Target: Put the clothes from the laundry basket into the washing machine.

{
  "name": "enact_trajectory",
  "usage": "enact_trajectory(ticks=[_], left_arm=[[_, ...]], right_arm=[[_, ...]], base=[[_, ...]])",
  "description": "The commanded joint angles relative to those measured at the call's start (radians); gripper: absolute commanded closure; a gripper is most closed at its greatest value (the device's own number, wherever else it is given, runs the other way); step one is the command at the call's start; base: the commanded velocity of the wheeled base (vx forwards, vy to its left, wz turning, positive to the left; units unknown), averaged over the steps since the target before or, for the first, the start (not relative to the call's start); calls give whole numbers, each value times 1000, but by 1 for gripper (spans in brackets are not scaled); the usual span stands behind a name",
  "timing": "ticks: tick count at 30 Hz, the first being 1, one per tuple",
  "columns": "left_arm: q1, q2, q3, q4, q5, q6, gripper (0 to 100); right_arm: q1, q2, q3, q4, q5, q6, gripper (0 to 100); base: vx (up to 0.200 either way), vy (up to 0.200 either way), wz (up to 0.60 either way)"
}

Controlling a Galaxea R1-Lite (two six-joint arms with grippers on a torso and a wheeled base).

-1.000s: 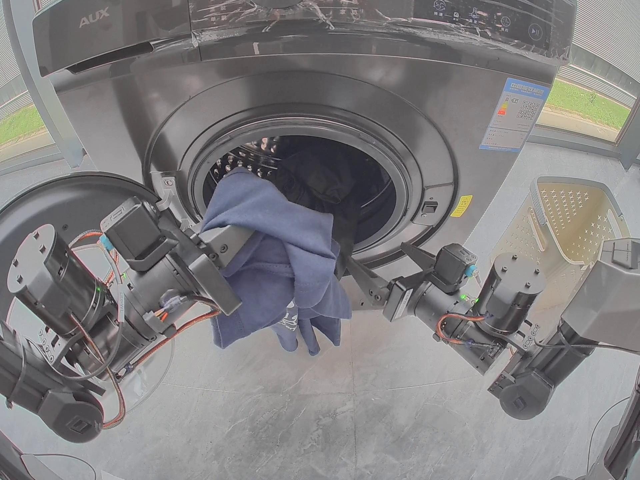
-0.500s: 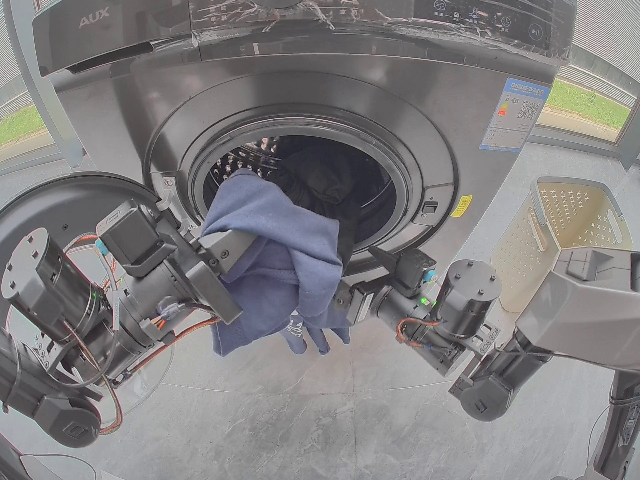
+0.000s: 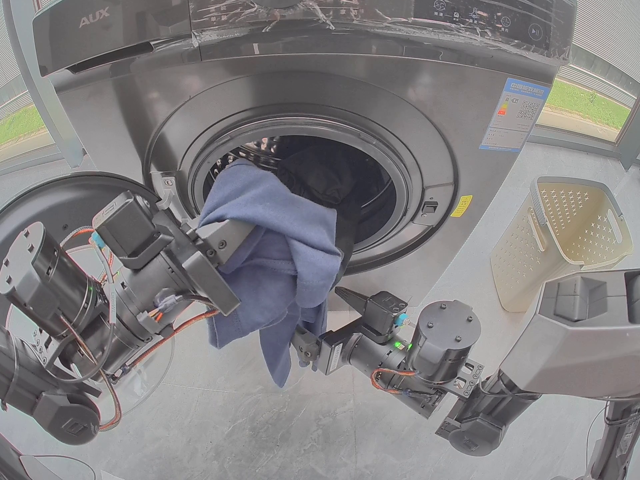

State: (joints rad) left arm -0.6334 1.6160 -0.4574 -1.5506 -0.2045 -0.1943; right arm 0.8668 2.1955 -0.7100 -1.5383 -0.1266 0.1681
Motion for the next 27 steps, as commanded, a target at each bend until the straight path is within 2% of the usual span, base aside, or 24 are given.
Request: enact_trajectory(ticks=[1, 6, 17, 27], left_arm=[[0, -5, 0, 0, -1, -1, 100], [-2, -8, 2, 0, -3, -1, 100], [-8, -7, 13, 0, -3, 1, 100], [-8, 1, 14, 0, -3, 1, 100]], right_arm=[[3, 41, -31, -2, -1, 1, 0], [-19, 38, -43, -2, -1, -1, 0], [-120, -63, -42, 6, 2, -7, 0], [-118, -100, -39, 4, 15, -10, 0]], base=[[0, 0, 0], [0, 0, 0], [0, 0, 0], [0, 0, 0]])
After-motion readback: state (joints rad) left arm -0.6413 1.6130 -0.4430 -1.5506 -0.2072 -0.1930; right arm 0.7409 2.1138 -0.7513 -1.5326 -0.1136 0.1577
